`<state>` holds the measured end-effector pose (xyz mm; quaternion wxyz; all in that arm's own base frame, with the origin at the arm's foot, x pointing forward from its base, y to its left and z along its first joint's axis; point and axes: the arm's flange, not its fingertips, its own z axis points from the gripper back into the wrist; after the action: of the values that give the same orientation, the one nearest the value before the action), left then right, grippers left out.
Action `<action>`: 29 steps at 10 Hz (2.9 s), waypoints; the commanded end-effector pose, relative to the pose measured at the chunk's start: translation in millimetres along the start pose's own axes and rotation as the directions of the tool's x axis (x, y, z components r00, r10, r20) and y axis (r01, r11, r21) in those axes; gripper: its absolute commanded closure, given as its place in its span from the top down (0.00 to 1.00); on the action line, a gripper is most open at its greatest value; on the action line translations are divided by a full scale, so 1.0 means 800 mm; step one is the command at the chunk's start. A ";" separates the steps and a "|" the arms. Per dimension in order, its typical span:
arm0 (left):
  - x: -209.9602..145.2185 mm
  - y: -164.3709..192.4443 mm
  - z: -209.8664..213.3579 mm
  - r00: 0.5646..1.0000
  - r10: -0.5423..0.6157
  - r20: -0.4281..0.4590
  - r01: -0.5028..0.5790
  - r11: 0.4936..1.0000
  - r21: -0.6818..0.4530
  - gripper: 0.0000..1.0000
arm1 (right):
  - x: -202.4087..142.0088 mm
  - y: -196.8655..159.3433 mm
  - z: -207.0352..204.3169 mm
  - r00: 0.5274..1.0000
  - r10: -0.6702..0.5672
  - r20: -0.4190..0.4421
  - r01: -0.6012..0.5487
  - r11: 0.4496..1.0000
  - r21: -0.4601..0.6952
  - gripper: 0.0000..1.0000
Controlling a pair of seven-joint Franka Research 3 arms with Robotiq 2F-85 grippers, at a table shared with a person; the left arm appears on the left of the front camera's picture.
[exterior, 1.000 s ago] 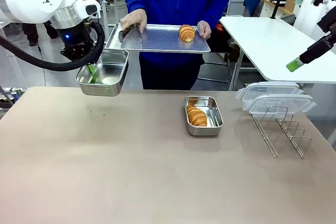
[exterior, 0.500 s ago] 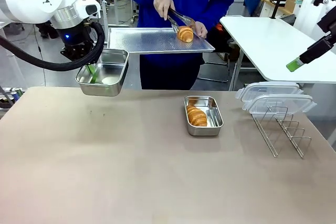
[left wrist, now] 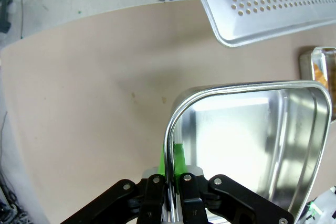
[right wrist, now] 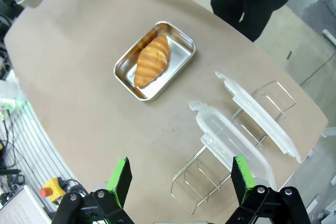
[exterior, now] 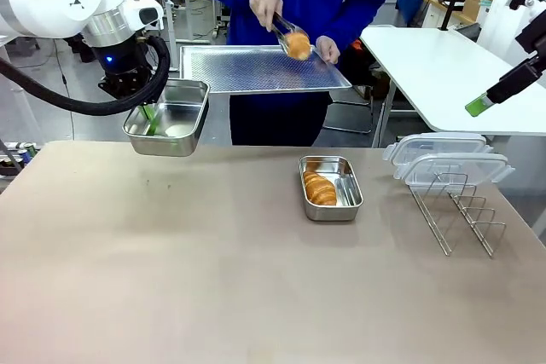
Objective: Place the bread in airtight containers.
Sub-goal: Once an object is inside an Airtight Container , place the container in the center of the table.
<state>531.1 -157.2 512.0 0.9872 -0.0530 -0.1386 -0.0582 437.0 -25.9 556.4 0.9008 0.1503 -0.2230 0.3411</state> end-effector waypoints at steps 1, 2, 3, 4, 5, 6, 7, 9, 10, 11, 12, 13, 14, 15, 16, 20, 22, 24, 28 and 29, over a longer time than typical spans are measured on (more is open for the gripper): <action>0.001 0.003 0.006 1.000 -0.004 0.010 0.004 1.000 0.001 0.00 | 0.001 -0.002 -0.002 1.000 0.001 0.024 -0.001 1.000 0.007 1.00; 0.001 0.003 0.006 1.000 -0.004 0.010 0.004 1.000 0.001 0.00 | 0.001 -0.002 -0.002 1.000 0.001 0.024 -0.001 1.000 0.007 1.00; 0.001 0.003 0.006 1.000 -0.004 0.010 0.004 1.000 0.001 0.00 | 0.001 -0.002 -0.002 1.000 0.001 0.024 -0.001 1.000 0.007 1.00; 0.001 0.003 0.006 1.000 -0.004 0.010 0.004 1.000 0.001 0.00 | 0.001 -0.002 -0.002 1.000 0.001 0.024 -0.001 1.000 0.007 1.00; 0.001 0.003 0.006 1.000 -0.004 0.010 0.004 1.000 0.001 0.00 | 0.001 -0.002 -0.002 1.000 0.001 0.024 -0.001 1.000 0.007 1.00; 0.001 0.003 0.006 1.000 -0.004 0.010 0.004 1.000 0.001 0.00 | 0.001 -0.002 -0.002 1.000 0.001 0.024 -0.001 1.000 0.007 1.00; 0.001 0.003 0.006 1.000 -0.004 0.010 0.004 1.000 0.001 0.00 | 0.001 -0.002 -0.002 1.000 0.001 0.024 -0.001 1.000 0.007 1.00; 0.001 0.003 0.006 1.000 -0.004 0.010 0.004 1.000 0.001 0.00 | 0.001 -0.002 -0.002 1.000 0.001 0.024 -0.001 1.000 0.007 1.00; 0.001 0.003 0.006 1.000 -0.004 0.010 0.004 1.000 0.001 0.00 | 0.001 -0.002 -0.002 1.000 0.001 0.024 -0.001 1.000 0.007 1.00; 0.001 0.003 0.006 1.000 -0.004 0.010 0.004 1.000 0.001 0.00 | 0.001 -0.002 -0.002 1.000 0.001 0.024 -0.001 1.000 0.007 1.00; 0.001 0.003 0.006 1.000 -0.004 0.010 0.004 1.000 0.001 0.00 | 0.001 -0.002 -0.002 1.000 0.001 0.024 -0.001 1.000 0.007 1.00; 0.001 0.003 0.006 1.000 -0.004 0.010 0.004 1.000 0.001 0.00 | 0.001 -0.002 -0.002 1.000 0.001 0.024 -0.001 1.000 0.007 1.00; 0.001 0.003 0.006 1.000 -0.004 0.010 0.004 1.000 0.001 0.00 | 0.001 -0.002 -0.002 1.000 0.001 0.024 -0.001 1.000 0.007 1.00; 0.001 0.003 0.006 1.000 -0.004 0.010 0.004 1.000 0.001 0.00 | 0.001 -0.002 -0.002 1.000 0.001 0.024 -0.001 1.000 0.007 1.00; 0.001 0.003 0.006 1.000 -0.004 0.010 0.004 1.000 0.001 0.00 | 0.001 -0.002 -0.002 1.000 0.001 0.024 -0.001 1.000 0.007 1.00; 0.001 0.003 0.006 1.000 -0.004 0.010 0.004 1.000 0.001 0.00 | 0.001 -0.002 -0.002 1.000 0.001 0.024 -0.001 1.000 0.007 1.00; 0.001 0.003 0.006 1.000 -0.004 0.010 0.004 1.000 0.001 0.00 | 0.001 -0.002 -0.002 1.000 0.001 0.024 -0.001 1.000 0.007 1.00; 0.001 0.003 0.006 1.000 -0.004 0.010 0.004 1.000 0.001 0.00 | 0.001 -0.002 -0.002 1.000 0.001 0.024 -0.001 1.000 0.007 1.00; 0.001 0.003 0.006 1.000 -0.004 0.010 0.004 1.000 0.001 0.00 | 0.001 -0.002 -0.002 1.000 0.001 0.024 -0.001 1.000 0.007 1.00; 0.001 0.003 0.006 1.000 -0.004 0.010 0.004 1.000 0.001 0.00 | 0.001 -0.002 -0.002 1.000 0.001 0.024 -0.001 1.000 0.007 1.00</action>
<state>531.2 -157.2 512.0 0.9872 -0.0530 -0.1390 -0.0582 437.0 -26.0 556.4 0.9008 0.1503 -0.2230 0.3409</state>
